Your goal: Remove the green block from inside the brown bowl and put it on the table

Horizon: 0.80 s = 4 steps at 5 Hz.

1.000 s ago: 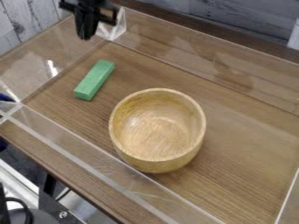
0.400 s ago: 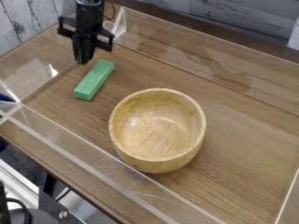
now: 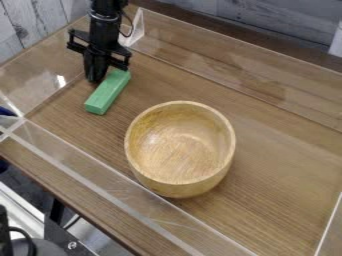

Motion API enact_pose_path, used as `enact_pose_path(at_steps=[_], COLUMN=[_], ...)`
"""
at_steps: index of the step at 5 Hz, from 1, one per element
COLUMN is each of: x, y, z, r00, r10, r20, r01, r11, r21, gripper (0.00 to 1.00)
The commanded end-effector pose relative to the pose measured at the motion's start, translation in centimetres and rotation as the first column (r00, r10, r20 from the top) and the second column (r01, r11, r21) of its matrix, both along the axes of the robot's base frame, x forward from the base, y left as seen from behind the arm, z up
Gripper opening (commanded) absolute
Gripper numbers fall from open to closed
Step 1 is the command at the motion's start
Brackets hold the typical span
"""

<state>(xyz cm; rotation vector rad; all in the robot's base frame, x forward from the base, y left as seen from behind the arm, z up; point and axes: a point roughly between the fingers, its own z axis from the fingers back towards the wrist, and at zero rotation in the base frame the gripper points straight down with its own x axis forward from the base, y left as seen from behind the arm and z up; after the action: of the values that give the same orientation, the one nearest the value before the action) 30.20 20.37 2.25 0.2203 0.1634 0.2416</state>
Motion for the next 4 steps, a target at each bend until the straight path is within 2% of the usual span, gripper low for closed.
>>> enact_pose_path(at_steps=[1, 3, 4], x=[1.5, 1.4, 1.9], y=[-0.1, -0.2, 0.0], z=[1.3, 0.8, 2.0], r00=[0.998, 0.997, 0.999], r10=[-0.021, 0.058, 0.033], r20=[0.058, 0.041, 0.033], r01=[0.021, -0.058, -0.032], r11=[1.0, 0.998, 0.999], r21=[0.01, -0.007, -0.029], gripper=[0.0, 0.0, 1.0])
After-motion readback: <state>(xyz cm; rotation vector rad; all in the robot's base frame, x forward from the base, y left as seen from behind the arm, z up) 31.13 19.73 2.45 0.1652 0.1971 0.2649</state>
